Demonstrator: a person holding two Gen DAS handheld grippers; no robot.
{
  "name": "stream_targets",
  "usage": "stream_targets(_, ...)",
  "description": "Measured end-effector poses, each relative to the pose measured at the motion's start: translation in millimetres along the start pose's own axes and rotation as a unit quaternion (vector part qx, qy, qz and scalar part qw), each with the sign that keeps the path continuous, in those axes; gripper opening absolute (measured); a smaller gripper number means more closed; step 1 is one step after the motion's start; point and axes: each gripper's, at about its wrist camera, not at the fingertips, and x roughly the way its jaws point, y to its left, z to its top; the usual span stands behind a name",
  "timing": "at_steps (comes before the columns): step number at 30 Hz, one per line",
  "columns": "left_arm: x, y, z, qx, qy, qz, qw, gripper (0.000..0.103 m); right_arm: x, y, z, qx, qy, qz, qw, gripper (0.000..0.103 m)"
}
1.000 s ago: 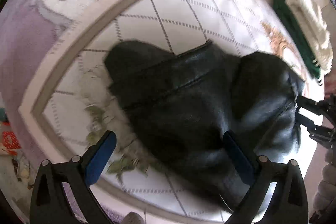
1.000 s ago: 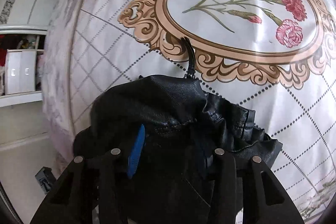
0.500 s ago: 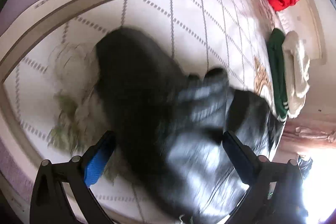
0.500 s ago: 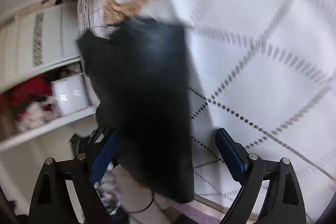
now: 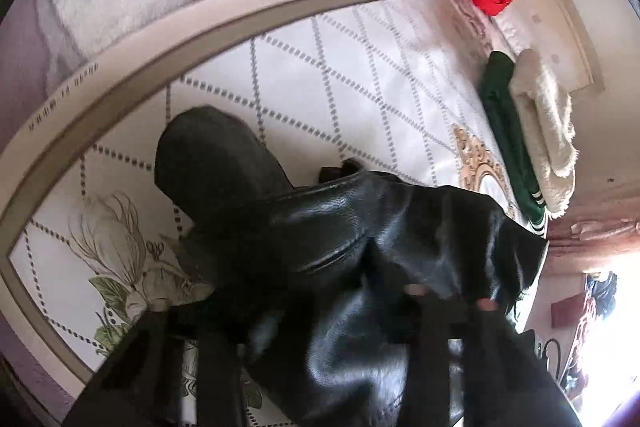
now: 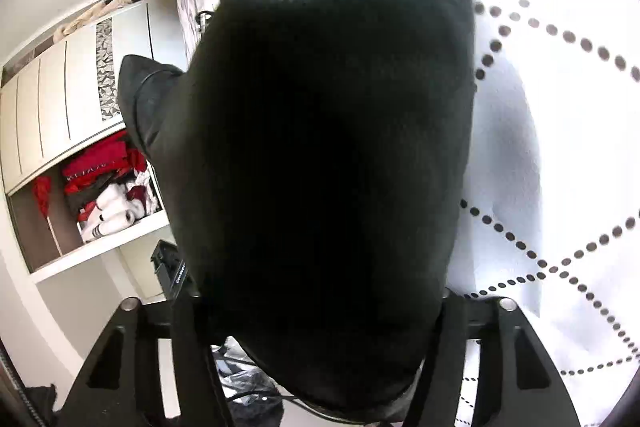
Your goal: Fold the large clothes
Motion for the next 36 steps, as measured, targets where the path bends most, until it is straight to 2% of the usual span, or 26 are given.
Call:
stream_targets(5, -23.6, -15.1, 2.1, 0.007, -0.017, -0.005, 0.9998, 0.019, -3.6, 25.2, -1.6, -0.017, -0.006, 0.01, 1.0, 0.05)
stream_targets(13, -65.3, -43.0, 11.5, 0.017, -0.037, -0.02, 0.999, 0.017, -37.8, 94.0, 2.9, -0.077, 0.005, -0.001, 0.997, 0.045)
stream_targets(22, -102.0, -133.9, 59.8, 0.058, -0.072, -0.047, 0.9946, 0.016, -95.5, 196.4, 41.0, -0.123, -0.006, 0.006, 0.992, 0.044)
stream_targets(25, -104.7, -179.4, 88.5, 0.061, -0.087, -0.071, 0.9919, 0.016, -117.3, 235.4, 67.3, -0.138, -0.014, 0.013, 0.99, 0.044)
stream_targets(28, -98.1, -227.2, 117.0, 0.065, -0.102, -0.093, 0.9883, 0.016, -151.3, 283.0, 110.4, -0.156, -0.024, 0.016, 0.987, 0.044)
stream_targets(31, -79.4, -268.9, 143.1, 0.06, -0.109, -0.115, 0.9855, 0.016, -186.6, 330.2, 170.3, -0.176, -0.027, 0.012, 0.984, 0.044)
stream_targets(36, -14.6, -342.0, 192.4, 0.069, -0.12, -0.139, 0.9806, 0.016, -233.4, 391.5, 294.7, -0.187, -0.036, -0.01, 0.982, 0.044)
